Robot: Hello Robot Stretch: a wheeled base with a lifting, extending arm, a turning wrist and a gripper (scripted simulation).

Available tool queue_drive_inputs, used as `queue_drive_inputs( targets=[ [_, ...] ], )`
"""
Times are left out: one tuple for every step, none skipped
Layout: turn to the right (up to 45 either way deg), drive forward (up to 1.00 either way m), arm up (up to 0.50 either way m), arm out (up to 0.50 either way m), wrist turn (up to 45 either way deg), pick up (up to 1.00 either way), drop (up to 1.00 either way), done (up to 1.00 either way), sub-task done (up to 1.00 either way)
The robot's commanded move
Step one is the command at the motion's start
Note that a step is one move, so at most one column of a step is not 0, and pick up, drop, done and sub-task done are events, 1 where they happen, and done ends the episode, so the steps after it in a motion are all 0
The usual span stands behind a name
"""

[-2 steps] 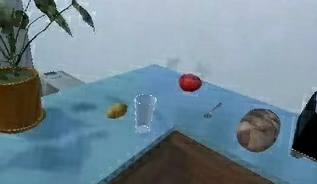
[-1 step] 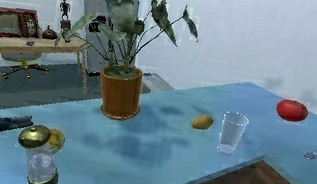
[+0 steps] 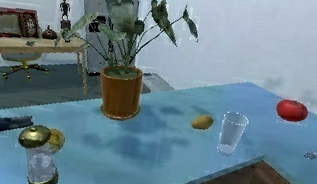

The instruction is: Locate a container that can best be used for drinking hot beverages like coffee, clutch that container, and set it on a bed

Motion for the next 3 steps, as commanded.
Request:
queue_drive_inputs(
  targets=[
    [0.0,0.00,0.38,0.00,0.0,0.00,0.00,0.00,0.00],
    [0.0,0.00,0.00,0.50,0.0,0.00,0.00,0.00,0.00],
    [0.0,0.00,0.00,0.00,45.0,0.00,0.00,0.00,0.00]
  ],
)
